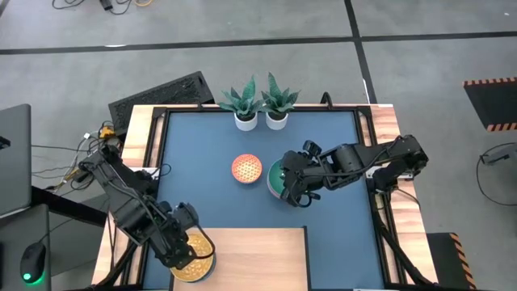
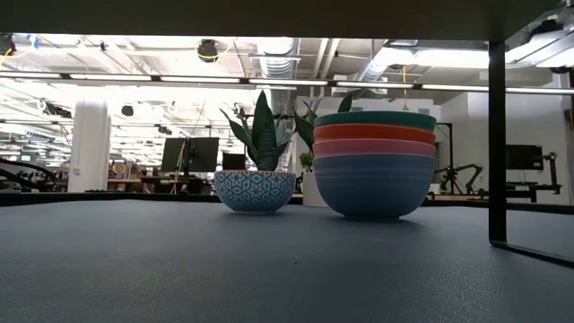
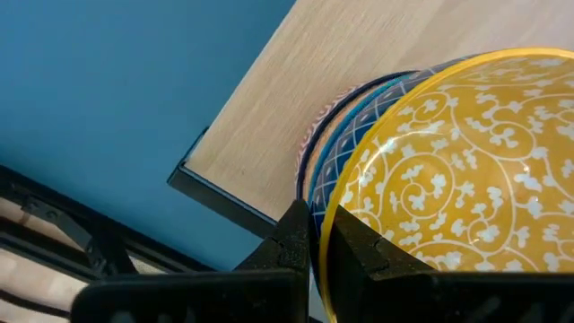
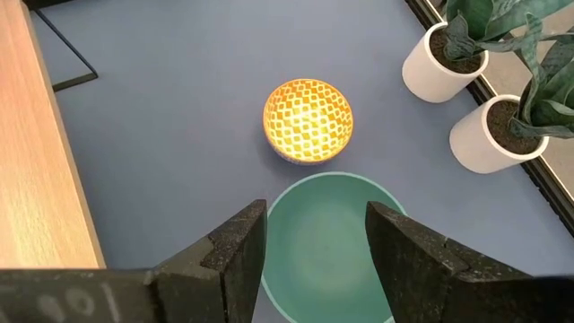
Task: Place and stack bowls onto a shelf
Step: Stack the yellow and white bowl on top of the light blue and white bowl on the shelf
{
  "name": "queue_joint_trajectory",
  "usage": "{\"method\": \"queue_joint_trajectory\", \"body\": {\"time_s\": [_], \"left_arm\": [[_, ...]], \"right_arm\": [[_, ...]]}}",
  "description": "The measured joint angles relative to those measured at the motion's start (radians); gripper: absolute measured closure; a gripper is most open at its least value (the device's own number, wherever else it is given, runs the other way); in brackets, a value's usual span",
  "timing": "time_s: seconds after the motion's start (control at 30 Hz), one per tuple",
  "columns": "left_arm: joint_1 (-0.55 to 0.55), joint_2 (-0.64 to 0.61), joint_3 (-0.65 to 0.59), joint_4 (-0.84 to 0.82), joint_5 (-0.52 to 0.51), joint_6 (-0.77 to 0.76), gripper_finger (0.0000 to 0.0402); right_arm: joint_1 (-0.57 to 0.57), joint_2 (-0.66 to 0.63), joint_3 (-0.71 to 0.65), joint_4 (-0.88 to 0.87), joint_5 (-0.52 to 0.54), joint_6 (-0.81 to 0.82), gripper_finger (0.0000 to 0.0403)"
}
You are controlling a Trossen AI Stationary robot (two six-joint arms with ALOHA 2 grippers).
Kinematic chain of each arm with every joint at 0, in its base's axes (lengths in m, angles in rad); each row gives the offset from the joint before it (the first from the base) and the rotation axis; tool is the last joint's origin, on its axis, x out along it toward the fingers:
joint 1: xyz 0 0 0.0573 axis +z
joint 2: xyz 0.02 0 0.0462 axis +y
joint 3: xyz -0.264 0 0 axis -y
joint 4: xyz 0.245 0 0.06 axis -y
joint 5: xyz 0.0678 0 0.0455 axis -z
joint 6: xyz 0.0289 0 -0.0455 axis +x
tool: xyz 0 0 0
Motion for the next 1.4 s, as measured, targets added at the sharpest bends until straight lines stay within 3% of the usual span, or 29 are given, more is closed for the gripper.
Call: {"method": "queue_joint_trajectory", "body": {"time_s": [0.9,1.4], "left_arm": [[-0.002,0.002,-0.001,0.021,0.003,-0.004,0.0401],[-0.006,-0.026,-0.063,0.083,0.018,-0.043,0.0401]], "right_arm": [[0.000,0.000,0.000,0.000,0.000,0.000,0.0187],[0.000,0.000,0.000,0.000,-0.001,0.000,0.0187]]}}
